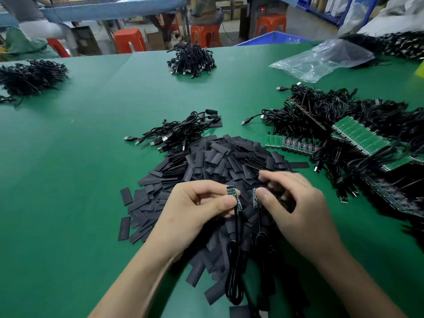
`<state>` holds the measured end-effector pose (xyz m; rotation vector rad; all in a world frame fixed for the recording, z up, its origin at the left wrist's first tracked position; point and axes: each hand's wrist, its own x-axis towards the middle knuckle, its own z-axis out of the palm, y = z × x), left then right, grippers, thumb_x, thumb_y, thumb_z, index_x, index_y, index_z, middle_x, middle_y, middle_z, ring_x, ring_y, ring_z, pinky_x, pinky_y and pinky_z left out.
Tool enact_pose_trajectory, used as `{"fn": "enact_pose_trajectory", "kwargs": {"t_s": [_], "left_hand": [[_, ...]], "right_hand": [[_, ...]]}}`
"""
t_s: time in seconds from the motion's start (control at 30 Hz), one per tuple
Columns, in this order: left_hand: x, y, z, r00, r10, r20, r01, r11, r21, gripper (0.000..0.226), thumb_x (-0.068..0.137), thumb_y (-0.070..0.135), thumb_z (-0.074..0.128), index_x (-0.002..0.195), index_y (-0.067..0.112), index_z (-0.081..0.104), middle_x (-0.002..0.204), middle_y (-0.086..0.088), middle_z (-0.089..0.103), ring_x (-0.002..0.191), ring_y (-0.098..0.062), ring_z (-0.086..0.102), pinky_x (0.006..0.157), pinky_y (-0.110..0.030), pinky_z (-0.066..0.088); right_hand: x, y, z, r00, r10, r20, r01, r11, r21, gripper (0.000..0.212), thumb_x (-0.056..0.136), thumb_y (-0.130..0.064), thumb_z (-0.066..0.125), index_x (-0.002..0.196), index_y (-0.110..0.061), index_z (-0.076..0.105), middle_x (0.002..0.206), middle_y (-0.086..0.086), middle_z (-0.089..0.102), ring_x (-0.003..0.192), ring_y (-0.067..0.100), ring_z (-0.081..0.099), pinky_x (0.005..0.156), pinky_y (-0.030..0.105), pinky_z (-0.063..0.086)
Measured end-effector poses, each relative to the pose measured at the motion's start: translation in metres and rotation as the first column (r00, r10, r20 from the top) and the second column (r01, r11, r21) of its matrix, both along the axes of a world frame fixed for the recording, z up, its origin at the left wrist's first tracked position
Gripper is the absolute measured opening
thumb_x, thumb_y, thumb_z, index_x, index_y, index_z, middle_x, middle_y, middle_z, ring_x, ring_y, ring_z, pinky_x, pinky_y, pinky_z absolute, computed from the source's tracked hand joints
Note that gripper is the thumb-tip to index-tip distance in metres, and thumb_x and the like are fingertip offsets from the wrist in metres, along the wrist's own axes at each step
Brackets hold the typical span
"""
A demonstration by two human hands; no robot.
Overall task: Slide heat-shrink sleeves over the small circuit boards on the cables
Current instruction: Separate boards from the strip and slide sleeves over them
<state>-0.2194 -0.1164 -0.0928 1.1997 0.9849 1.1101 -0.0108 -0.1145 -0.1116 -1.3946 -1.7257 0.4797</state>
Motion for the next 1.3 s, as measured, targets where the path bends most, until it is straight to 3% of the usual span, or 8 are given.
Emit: {"fn": "enact_pose_trajectory", "kwargs": {"t_s": [0.1, 0.3, 0.43, 0.57, 0.7, 0.83, 1.07, 1.3], "left_hand": [[0.001, 0.000, 0.000, 0.995, 0.044, -0.088, -0.028, 0.984, 0.174, 0.008, 0.073, 0.028, 0.084, 0.081, 0.027, 0.081, 0.085, 0.000, 0.078, 0.078, -0.009, 0.070, 0.075, -0.019, 0.054], [-0.004, 0.004, -0.004, 0.970, 0.103, -0.221, -0.022, 0.940, 0.341, 0.008, 0.078, 0.032, 0.078, 0.085, 0.027, 0.079, 0.089, 0.002, 0.071, 0.084, -0.013, 0.066, 0.078, -0.020, 0.049], [-0.019, 0.006, -0.003, 0.842, 0.183, -0.508, 0.004, 0.939, 0.344, 0.005, 0.087, 0.036, 0.077, 0.091, 0.035, 0.079, 0.085, 0.012, 0.072, 0.078, -0.012, 0.065, 0.071, -0.017, 0.047], [-0.005, -0.004, -0.008, 0.592, 0.232, -0.772, 0.079, 0.936, 0.343, 0.031, 0.082, 0.069, 0.063, 0.085, 0.039, 0.073, 0.073, 0.018, 0.065, 0.071, -0.002, 0.061, 0.062, -0.022, 0.046], [0.016, -0.012, -0.013, 0.315, 0.321, -0.893, 0.108, 0.923, 0.370, 0.056, 0.070, 0.090, 0.047, 0.081, 0.036, 0.053, 0.071, 0.018, 0.054, 0.065, 0.000, 0.044, 0.056, -0.020, 0.031], [0.017, -0.012, -0.012, 0.256, 0.267, -0.929, 0.096, 0.949, 0.299, 0.042, 0.073, 0.080, 0.058, 0.086, 0.042, 0.048, 0.077, 0.019, 0.051, 0.073, 0.002, 0.041, 0.060, -0.022, 0.029], [0.001, -0.006, -0.004, 0.530, 0.213, -0.821, 0.003, 0.968, 0.253, 0.020, 0.075, 0.048, 0.084, 0.075, 0.037, 0.067, 0.078, 0.018, 0.064, 0.076, -0.002, 0.059, 0.070, -0.028, 0.051], [0.001, -0.008, -0.011, 0.681, 0.448, -0.579, 0.122, 0.711, 0.693, 0.011, 0.092, 0.028, 0.077, 0.088, 0.019, 0.071, 0.095, 0.014, 0.069, 0.088, -0.007, 0.068, 0.071, -0.033, 0.056]], "right_hand": [[-0.006, -0.005, 0.002, 0.991, 0.129, -0.034, -0.127, 0.989, 0.076, 0.041, 0.093, -0.048, 0.056, 0.119, -0.021, 0.074, 0.117, -0.014, 0.069, 0.117, 0.002, 0.059, 0.099, 0.017, 0.042], [-0.024, -0.015, 0.002, 0.869, 0.351, -0.348, -0.413, 0.903, -0.122, 0.023, 0.094, -0.038, 0.059, 0.083, -0.023, 0.073, 0.078, -0.003, 0.075, 0.070, 0.005, 0.067, 0.067, 0.023, 0.051], [-0.010, -0.008, 0.015, 0.495, 0.221, -0.840, -0.563, 0.819, -0.116, 0.023, 0.089, -0.041, 0.071, 0.076, -0.021, 0.069, 0.060, -0.001, 0.061, 0.056, 0.013, 0.055, 0.055, 0.022, 0.049], [0.007, 0.002, 0.021, 0.210, 0.055, -0.976, -0.587, 0.805, -0.082, 0.026, 0.090, -0.043, 0.068, 0.078, -0.020, 0.067, 0.053, -0.008, 0.042, 0.047, 0.006, 0.045, 0.035, 0.018, 0.040], [0.012, 0.010, 0.019, 0.452, 0.008, -0.892, -0.497, 0.832, -0.245, 0.029, 0.093, -0.033, 0.052, 0.072, -0.020, 0.068, 0.052, -0.002, 0.039, 0.036, 0.009, 0.041, 0.030, 0.017, 0.033], [0.009, 0.009, 0.009, 0.736, 0.109, -0.669, -0.424, 0.844, -0.329, 0.028, 0.095, -0.033, 0.054, 0.073, -0.021, 0.067, 0.054, 0.001, 0.043, 0.033, 0.016, 0.041, 0.035, 0.018, 0.032], [0.001, 0.001, -0.002, 0.897, 0.225, -0.380, -0.368, 0.857, -0.360, 0.035, 0.091, -0.056, 0.056, 0.082, -0.022, 0.063, 0.048, -0.001, 0.050, 0.040, 0.015, 0.045, 0.049, 0.024, 0.040], [-0.006, -0.003, 0.002, 0.836, 0.202, -0.511, -0.445, 0.794, -0.414, 0.033, 0.090, -0.049, 0.063, 0.082, -0.018, 0.069, 0.049, -0.002, 0.043, 0.039, 0.015, 0.037, 0.043, 0.024, 0.030]]}}
